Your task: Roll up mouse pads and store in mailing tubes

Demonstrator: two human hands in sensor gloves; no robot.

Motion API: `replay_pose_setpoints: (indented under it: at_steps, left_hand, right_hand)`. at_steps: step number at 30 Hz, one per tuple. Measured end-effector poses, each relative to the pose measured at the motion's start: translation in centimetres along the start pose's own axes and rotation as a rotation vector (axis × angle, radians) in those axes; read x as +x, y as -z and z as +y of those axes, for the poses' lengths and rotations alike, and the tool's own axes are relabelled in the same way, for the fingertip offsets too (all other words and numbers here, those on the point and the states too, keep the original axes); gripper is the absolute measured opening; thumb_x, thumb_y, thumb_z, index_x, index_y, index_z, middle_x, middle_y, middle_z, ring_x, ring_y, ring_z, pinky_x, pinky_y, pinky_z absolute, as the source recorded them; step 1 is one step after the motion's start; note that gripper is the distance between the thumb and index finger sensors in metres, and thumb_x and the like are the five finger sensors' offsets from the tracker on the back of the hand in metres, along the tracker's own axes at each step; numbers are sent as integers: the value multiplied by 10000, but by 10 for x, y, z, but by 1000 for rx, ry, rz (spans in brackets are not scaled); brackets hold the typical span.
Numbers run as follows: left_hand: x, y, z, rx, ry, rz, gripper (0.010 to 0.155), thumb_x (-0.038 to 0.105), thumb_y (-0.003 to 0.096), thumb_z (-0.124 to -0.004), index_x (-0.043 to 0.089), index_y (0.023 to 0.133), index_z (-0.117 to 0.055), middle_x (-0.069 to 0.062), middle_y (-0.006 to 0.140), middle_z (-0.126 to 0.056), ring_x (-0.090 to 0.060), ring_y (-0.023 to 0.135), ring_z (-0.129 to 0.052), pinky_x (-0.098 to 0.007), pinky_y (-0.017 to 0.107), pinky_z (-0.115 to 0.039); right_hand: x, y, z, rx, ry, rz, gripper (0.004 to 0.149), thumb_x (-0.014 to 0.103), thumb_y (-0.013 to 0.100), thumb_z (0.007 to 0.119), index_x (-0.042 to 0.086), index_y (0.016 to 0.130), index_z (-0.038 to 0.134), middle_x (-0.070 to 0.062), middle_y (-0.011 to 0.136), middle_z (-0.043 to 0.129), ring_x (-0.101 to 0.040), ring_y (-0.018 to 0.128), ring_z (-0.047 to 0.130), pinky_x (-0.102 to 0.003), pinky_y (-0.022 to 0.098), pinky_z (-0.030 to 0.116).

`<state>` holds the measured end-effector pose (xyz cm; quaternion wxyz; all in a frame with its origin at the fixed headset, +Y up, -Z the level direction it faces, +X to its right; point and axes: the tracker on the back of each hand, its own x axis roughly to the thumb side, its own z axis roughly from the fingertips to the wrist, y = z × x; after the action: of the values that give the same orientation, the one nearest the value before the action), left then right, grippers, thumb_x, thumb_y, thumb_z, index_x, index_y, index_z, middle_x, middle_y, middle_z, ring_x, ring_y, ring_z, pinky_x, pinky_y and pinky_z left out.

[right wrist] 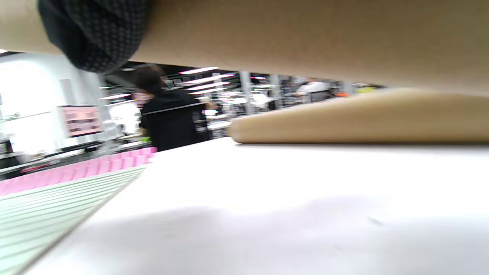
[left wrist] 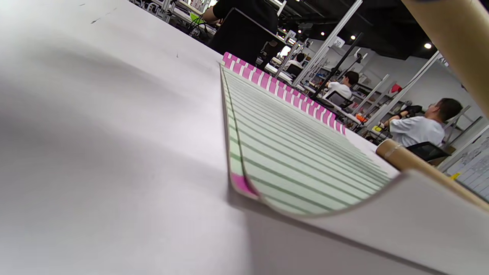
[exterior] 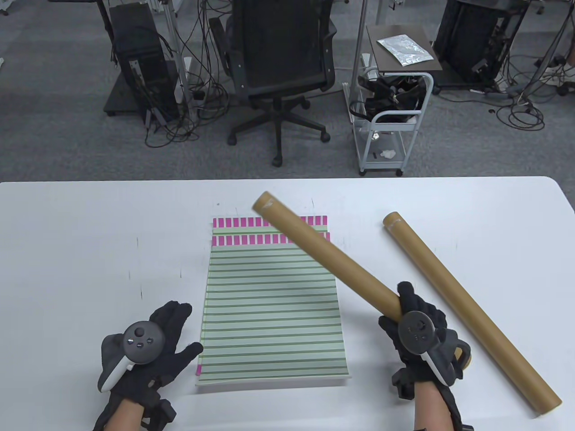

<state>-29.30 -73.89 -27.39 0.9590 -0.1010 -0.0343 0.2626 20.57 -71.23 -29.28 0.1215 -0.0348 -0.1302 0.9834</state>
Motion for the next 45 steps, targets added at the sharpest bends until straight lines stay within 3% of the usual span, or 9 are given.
replay_pose_setpoints:
  at_steps: [2, 7, 11, 17, 32, 36, 39, 43, 45]
  left_hand:
    - [0, -1, 3, 16, -27, -5, 868, 703, 373, -578, 484, 1029, -54, 156, 1220, -182, -159, 1196, -419, -430, 914, -475]
    - [-8, -5, 10, 51, -280, -60, 835, 678, 413, -535, 473, 995, 28, 146, 1203, -98, -171, 1194, -390, -393, 901, -498]
    - [-10, -4, 8, 35, -328, -62, 627, 561, 482, -517, 528, 1011, -182, 164, 1192, -116, -133, 1184, -402, -399, 913, -467]
    - [-9, -6, 12, 138, -354, -59, 510, 493, 499, -566, 395, 980, -427, 129, 1163, -375, -74, 1103, -587, -379, 889, -536]
    - [-23, -2, 16, 55, -636, -139, 453, 440, 456, -587, 353, 897, -639, 92, 1051, -658, -52, 913, -842, -319, 819, -667]
    - [-22, -3, 17, 139, -423, -34, 446, 447, 465, -627, 361, 902, -649, 104, 1067, -650, -76, 933, -830, -355, 817, -662]
    - [-21, -5, 16, 263, -25, 120, 442, 455, 442, -688, 387, 876, -725, 120, 1065, -669, -104, 949, -822, -389, 808, -664]
    - [-15, 1, 3, 228, 421, 190, 428, 461, 396, -741, 405, 810, -834, 154, 999, -798, -136, 931, -863, -413, 789, -688]
    - [-16, 4, -1, 209, 480, 215, 431, 457, 391, -750, 404, 808, -843, 155, 1001, -801, -144, 946, -851, -421, 794, -677]
  right_hand:
    - [13, -4, -2, 14, -15, -86, 808, 475, 379, 822, 375, 1050, 384, 124, 1050, 597, -203, 960, 641, -645, 776, 431]
    - [36, -13, -6, -2, -100, -224, 789, 446, 366, 841, 411, 1024, 406, 156, 1050, 583, -189, 986, 612, -655, 779, 356]
    - [47, -19, -4, 7, -133, -279, 788, 446, 363, 841, 410, 1022, 410, 154, 1049, 588, -193, 983, 618, -659, 776, 364]
    - [49, -20, -1, 4, -165, -280, 790, 444, 368, 835, 402, 1026, 400, 142, 1054, 581, -209, 983, 617, -668, 773, 393]
    - [42, -18, 8, 71, -182, -250, 817, 405, 392, 804, 345, 1063, 341, 97, 1094, 529, -258, 1031, 563, -683, 768, 375]
    - [41, -14, 8, 69, -183, -229, 797, 362, 379, 829, 356, 1049, 397, 82, 1089, 543, -262, 1023, 559, -692, 725, 312]
    - [32, -12, 11, 78, -187, -184, 795, 361, 376, 831, 366, 1045, 402, 87, 1087, 545, -258, 1022, 561, -695, 716, 306]
    - [24, -11, 13, 91, -184, -154, 796, 360, 374, 834, 369, 1044, 404, 92, 1087, 544, -259, 1021, 558, -690, 723, 302]
    - [22, -10, 14, 94, -195, -146, 791, 359, 378, 831, 366, 1044, 406, 92, 1086, 546, -259, 1021, 558, -691, 722, 302]
